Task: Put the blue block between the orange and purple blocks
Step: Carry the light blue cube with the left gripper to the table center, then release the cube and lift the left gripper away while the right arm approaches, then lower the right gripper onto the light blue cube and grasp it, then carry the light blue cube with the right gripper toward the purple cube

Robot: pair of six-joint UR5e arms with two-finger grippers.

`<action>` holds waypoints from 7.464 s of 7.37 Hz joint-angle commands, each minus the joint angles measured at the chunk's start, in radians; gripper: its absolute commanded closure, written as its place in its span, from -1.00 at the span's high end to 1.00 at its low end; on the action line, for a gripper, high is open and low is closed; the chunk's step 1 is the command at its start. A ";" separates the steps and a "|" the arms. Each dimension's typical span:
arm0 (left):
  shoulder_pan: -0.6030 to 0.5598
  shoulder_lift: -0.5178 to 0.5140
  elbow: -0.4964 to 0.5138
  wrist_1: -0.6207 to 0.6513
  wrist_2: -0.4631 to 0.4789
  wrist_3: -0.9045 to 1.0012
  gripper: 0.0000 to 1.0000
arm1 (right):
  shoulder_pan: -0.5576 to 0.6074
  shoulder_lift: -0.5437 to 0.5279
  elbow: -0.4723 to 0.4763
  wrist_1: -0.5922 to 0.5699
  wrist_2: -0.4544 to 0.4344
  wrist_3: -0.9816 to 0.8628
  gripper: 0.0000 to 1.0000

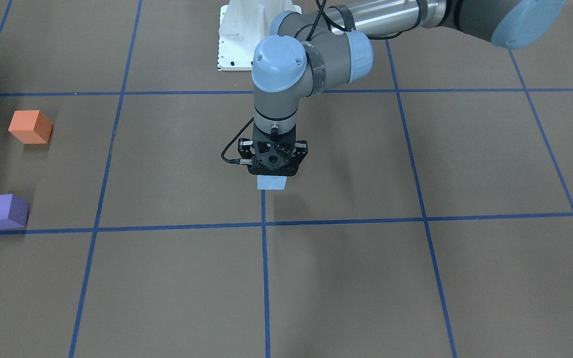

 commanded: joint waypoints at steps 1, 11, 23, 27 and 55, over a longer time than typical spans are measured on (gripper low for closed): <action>0.033 -0.013 0.101 -0.086 0.022 -0.002 -1.00 | -0.009 0.066 0.016 -0.012 0.008 0.048 1.00; -0.143 0.011 -0.099 0.080 -0.165 -0.011 1.00 | -0.369 0.608 0.233 -0.390 -0.096 0.613 1.00; -0.426 0.622 -0.540 0.210 -0.176 0.541 1.00 | -0.954 0.967 -0.362 -0.061 -0.629 0.972 1.00; -0.426 0.622 -0.529 0.208 -0.173 0.546 1.00 | -0.992 0.934 -0.424 0.045 -0.630 0.980 1.00; -0.621 0.762 -0.517 0.194 -0.245 0.922 1.00 | -0.477 0.014 -0.029 0.215 -0.279 0.354 -1.00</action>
